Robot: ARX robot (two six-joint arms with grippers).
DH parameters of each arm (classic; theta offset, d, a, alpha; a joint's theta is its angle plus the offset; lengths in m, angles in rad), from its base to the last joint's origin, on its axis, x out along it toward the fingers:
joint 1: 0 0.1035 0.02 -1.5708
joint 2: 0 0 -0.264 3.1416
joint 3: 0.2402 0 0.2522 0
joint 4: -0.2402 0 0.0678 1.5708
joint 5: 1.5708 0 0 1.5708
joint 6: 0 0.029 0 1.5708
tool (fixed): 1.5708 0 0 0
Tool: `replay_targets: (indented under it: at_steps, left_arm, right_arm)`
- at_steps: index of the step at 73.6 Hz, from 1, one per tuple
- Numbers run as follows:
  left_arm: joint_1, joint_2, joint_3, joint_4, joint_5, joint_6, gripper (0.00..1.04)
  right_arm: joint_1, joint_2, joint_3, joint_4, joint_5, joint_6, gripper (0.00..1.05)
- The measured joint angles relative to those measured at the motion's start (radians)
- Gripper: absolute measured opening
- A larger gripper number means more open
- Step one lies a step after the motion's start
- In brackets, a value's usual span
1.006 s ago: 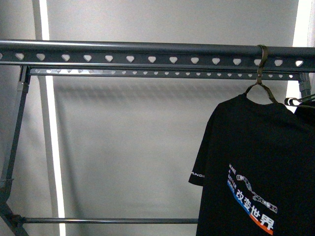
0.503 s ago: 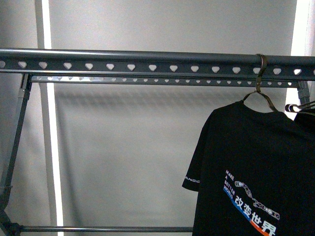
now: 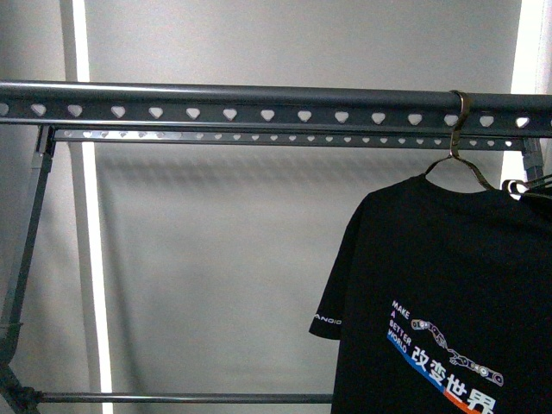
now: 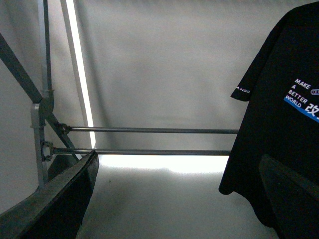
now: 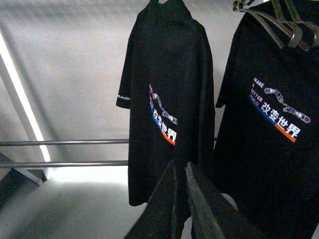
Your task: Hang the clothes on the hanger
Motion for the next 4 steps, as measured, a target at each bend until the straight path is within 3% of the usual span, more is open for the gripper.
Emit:
replay_targets:
  at_steps: [4]
  left_arm:
    - [0.0, 0.0, 0.0, 0.0, 0.0, 0.0, 0.98]
  right_arm:
    - [0.0, 0.0, 0.0, 0.0, 0.0, 0.0, 0.21]
